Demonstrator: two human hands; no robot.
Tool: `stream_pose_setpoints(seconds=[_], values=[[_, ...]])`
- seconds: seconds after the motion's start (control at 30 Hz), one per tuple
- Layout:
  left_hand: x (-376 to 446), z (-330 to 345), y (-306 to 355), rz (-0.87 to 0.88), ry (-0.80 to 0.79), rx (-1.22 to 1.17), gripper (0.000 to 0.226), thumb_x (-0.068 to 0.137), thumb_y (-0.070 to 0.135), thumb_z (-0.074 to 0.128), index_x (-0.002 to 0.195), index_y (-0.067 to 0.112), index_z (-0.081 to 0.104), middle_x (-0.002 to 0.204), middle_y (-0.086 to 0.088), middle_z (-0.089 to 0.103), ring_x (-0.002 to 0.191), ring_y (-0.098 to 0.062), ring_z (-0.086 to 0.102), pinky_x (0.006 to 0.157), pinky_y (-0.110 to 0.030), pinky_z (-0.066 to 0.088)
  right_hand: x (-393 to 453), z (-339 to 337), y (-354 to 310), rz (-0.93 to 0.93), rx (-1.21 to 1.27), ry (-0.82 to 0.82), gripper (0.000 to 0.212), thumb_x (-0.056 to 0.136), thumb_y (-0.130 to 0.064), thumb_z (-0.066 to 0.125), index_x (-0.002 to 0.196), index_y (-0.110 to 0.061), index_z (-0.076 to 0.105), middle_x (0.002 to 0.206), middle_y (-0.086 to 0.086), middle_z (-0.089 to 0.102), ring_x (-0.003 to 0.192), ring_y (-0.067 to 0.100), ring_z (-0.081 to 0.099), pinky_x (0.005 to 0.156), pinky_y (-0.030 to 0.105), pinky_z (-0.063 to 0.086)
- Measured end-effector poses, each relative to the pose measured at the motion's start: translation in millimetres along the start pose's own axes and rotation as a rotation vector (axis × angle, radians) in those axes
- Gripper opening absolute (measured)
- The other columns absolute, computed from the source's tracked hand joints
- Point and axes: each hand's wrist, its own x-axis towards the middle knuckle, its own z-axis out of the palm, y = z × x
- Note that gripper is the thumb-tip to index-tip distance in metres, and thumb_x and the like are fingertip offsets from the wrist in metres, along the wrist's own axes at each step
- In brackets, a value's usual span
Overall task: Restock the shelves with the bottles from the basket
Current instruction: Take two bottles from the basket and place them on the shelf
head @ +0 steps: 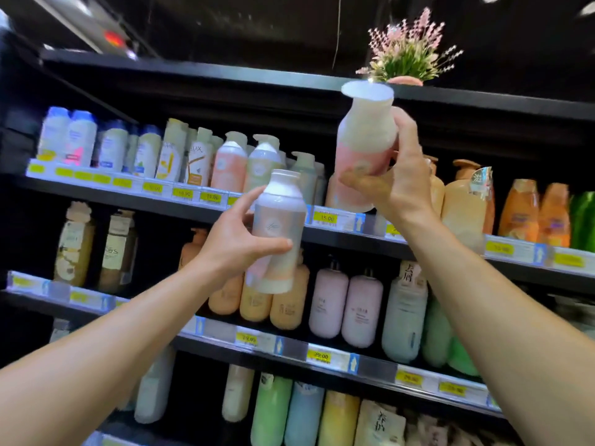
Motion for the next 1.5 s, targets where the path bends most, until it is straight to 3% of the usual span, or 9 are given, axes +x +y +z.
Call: stream_pose_setpoints(seconds=[0.13,0.2,0.37,0.5,0.7,1.03,1.23,1.43,1.5], values=[[19,-8,-11,0.026,-0.018,-0.031,0.092,0.049,0.035,0.088,0.126,0.064,0.046,0.101,0.011,0.072,0.094,-0.003,0.069,0.074,-0.019,0.058,16,18,23,0.04,0.053,-0.012,0.092,0.06,-0.019,0.087,0.138,-0.03,0.04,0.119,-0.004,0.059,0.108,0.018,0.059,0.094,0.041,0.051],[26,-12,-14,0.035,-0.021,-0.034,0.094,0.049,0.037,0.088,0.128,0.064,0.045,0.108,0.009,0.068,0.095,0.0,0.067,0.073,-0.018,0.057,20,28,33,0.067,0.023,-0.002,0.092,0.059,-0.017,0.09,0.137,-0.026,0.042,0.126,0.003,0.057,0.115,0.023,0.056,0.098,0.045,0.048],[41,-20,-23,0.039,-0.039,-0.032,0.098,0.048,0.041,0.089,0.132,0.061,0.043,0.118,0.005,0.064,0.101,0.0,0.065,0.083,-0.026,0.058,25,46,51,0.153,-0.159,0.032,0.092,0.057,-0.02,0.091,0.138,-0.02,0.046,0.127,0.003,0.052,0.112,0.012,0.05,0.096,0.024,0.041],[46,-20,-29,0.051,-0.06,-0.055,0.097,0.049,0.037,0.089,0.133,0.057,0.045,0.115,0.007,0.066,0.103,0.004,0.063,0.078,-0.019,0.057,29,47,63,0.361,-0.169,0.007,0.096,0.063,-0.024,0.089,0.143,-0.02,0.035,0.128,0.004,0.056,0.116,0.022,0.056,0.1,0.04,0.047],[50,-15,-33,0.068,-0.088,-0.093,0.099,0.051,0.031,0.089,0.139,0.048,0.046,0.111,0.005,0.067,0.095,0.005,0.065,0.07,-0.013,0.053,26,53,78,0.553,-0.237,-0.09,0.092,0.068,-0.025,0.087,0.139,-0.019,0.03,0.124,0.005,0.055,0.11,0.027,0.058,0.096,0.047,0.05],[58,-7,-34,0.07,-0.118,-0.164,0.098,0.05,0.032,0.089,0.136,0.05,0.048,0.111,0.0,0.07,0.091,-0.011,0.072,0.072,-0.021,0.057,23,53,81,0.533,-0.421,-0.184,0.082,0.072,-0.037,0.083,0.134,-0.017,0.034,0.121,0.008,0.054,0.106,0.028,0.057,0.087,0.043,0.051],[58,-7,-33,0.074,-0.116,-0.136,0.097,0.05,0.037,0.088,0.135,0.055,0.046,0.115,0.002,0.067,0.099,0.001,0.066,0.076,-0.02,0.057,20,53,82,0.5,-0.468,-0.21,0.083,0.076,-0.043,0.081,0.138,-0.016,0.033,0.122,0.007,0.057,0.103,0.026,0.055,0.079,0.036,0.044],[59,-8,-32,0.062,-0.091,-0.156,0.099,0.048,0.038,0.088,0.136,0.053,0.046,0.116,0.001,0.066,0.099,-0.01,0.069,0.081,-0.03,0.06,21,51,81,0.51,-0.455,-0.256,0.083,0.079,-0.041,0.078,0.142,-0.016,0.031,0.125,0.007,0.057,0.105,0.026,0.055,0.08,0.034,0.042],[60,-8,-30,0.068,-0.086,-0.167,0.101,0.048,0.038,0.088,0.139,0.05,0.045,0.118,0.001,0.065,0.1,-0.005,0.067,0.079,-0.027,0.059,21,51,80,0.505,-0.462,-0.262,0.082,0.079,-0.04,0.078,0.142,-0.015,0.03,0.125,0.008,0.057,0.102,0.025,0.055,0.079,0.034,0.042]])
